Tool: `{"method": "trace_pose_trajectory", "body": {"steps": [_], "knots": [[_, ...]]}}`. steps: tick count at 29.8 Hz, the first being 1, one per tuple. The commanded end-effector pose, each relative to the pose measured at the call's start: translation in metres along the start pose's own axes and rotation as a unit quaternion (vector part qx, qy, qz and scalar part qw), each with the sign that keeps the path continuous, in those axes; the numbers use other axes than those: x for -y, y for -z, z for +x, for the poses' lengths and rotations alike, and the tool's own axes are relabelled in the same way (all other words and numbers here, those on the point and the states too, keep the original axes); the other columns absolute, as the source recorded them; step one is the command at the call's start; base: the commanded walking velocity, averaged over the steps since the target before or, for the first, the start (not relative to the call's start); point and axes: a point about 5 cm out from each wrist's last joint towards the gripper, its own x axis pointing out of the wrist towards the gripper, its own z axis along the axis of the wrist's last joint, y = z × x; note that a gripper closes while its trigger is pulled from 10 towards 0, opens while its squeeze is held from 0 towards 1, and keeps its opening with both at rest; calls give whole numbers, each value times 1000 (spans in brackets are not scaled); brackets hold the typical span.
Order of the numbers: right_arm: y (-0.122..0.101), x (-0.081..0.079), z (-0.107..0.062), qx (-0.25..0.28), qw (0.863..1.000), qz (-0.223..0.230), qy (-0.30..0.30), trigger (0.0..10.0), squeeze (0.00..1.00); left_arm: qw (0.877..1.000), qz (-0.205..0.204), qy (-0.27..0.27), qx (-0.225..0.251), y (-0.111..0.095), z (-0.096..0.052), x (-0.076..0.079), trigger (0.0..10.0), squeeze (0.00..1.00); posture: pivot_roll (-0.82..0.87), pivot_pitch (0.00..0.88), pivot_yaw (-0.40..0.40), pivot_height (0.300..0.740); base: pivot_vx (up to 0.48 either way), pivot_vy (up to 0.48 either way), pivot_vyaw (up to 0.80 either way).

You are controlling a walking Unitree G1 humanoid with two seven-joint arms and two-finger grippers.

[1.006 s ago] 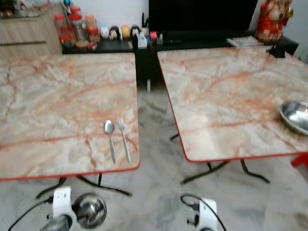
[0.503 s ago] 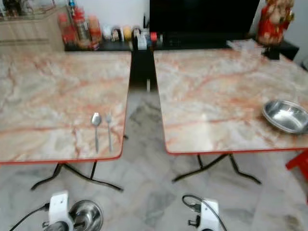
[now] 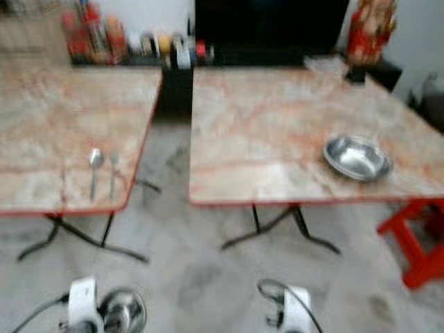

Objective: Setting the table

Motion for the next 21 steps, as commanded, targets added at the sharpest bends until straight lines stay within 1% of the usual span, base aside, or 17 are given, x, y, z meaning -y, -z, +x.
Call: {"method": "trace_pose_trajectory", "body": {"steps": [1, 18, 21], "knots": [[-3, 10, 0, 6, 1000, 2, 12, 10000, 0, 1000, -2, 4, 8, -5, 1, 5, 10000, 0, 9, 0, -22, 740, 0, -439, 0], [-3, 10, 0, 7, 1000, 3, 13, 10000, 0, 1000, -6, 1, 5, -3, 1, 3, 10000, 0, 5, 0, -20, 740, 0, -440, 0], [-3, 10, 0, 6, 1000, 4, 14, 10000, 0, 1000, -7, 1, 5, -3, 1, 3, 10000, 0, 2, 0, -19, 740, 0, -360, 0]]}}
